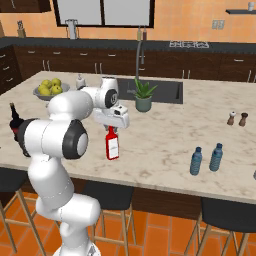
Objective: Move the plastic bottles in the middle to the plastics group, and the glass bottles in the middle to the glass group.
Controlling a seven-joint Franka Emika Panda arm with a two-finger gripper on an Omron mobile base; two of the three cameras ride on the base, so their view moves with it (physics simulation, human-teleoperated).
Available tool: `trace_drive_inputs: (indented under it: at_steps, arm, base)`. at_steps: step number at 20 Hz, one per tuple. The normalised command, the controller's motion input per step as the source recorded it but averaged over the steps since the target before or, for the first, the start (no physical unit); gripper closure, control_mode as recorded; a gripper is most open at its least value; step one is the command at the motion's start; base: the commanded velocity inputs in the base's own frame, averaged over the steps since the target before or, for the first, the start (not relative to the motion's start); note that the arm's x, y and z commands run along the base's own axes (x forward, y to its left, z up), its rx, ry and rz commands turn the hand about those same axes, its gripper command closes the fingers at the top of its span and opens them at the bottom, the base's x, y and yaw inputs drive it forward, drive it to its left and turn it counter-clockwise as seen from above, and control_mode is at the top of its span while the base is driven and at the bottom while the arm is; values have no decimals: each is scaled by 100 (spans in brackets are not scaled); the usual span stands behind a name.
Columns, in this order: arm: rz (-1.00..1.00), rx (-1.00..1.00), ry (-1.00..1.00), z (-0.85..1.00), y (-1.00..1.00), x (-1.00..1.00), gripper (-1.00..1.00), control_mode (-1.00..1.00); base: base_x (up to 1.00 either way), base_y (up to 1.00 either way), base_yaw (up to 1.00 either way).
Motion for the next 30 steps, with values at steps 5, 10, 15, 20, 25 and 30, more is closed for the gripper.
trace_drive_inputs:
  at_steps: [5, 10, 15, 20, 25, 30]
  arm:
    - [0, 1, -2, 34, 14, -1, 100, -100]
    - [5, 1, 0, 24, 82, -11, 100, -100]
    - [7, 0, 4, 7, 100, -33, 100, -100]
    - [3, 0, 12, 9, 100, -28, 100, -100]
    - [0, 0, 9, 24, 100, 0, 100, -100]
    - [0, -4, 4, 5, 100, 0, 100, -100]
  base:
    - [0, 0, 0]
    - [0, 0, 0]
    - [0, 0, 0]
    - [0, 0, 0]
    - [0, 0, 0]
    - [0, 0, 0]
